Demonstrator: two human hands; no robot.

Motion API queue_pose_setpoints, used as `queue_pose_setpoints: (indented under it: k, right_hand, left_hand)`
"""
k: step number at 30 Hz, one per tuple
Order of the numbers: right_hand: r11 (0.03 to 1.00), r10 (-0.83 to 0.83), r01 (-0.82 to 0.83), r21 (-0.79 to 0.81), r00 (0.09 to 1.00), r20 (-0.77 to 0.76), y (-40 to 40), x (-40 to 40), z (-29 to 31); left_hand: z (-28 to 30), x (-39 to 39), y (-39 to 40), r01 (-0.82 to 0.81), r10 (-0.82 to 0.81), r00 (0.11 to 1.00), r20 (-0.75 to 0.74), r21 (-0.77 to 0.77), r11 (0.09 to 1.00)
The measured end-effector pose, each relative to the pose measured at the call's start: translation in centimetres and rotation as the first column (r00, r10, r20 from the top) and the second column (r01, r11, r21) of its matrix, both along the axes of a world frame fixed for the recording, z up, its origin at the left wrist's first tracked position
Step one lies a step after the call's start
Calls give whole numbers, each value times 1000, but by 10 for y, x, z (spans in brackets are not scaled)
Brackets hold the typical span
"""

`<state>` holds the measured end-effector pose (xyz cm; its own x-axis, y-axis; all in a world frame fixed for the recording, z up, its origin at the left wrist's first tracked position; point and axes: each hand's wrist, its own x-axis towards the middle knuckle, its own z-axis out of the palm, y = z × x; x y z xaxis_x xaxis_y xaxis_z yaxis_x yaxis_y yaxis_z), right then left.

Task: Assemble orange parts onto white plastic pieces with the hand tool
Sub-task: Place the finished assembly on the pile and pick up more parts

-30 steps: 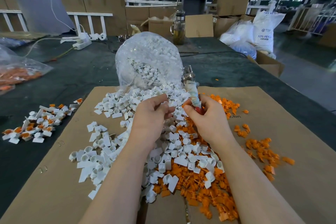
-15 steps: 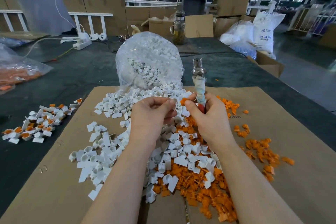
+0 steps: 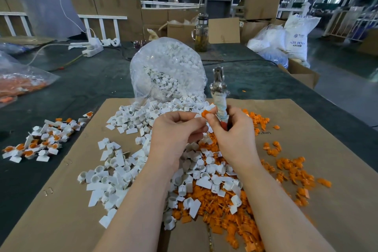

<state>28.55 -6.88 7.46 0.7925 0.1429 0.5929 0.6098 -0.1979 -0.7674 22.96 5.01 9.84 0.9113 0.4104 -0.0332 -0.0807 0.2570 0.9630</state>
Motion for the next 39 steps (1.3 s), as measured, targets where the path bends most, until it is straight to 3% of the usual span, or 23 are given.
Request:
queue_pose_setpoints:
  k: [13, 20, 39]
  right_hand:
    - [993, -79, 82, -85, 996, 41, -1, -2, 0]
    - [986, -99, 104, -128, 994, 46, -2, 0, 0]
    - [982, -26, 16, -188, 998, -53, -3, 1, 3]
  left_hand:
    - [-1, 0, 1, -3, 3, 1000, 20, 4, 1000]
    - [0, -1, -3, -42, 38, 998, 39, 83, 996]
    - [-6, 1, -1, -131, 126, 991, 36, 214, 968]
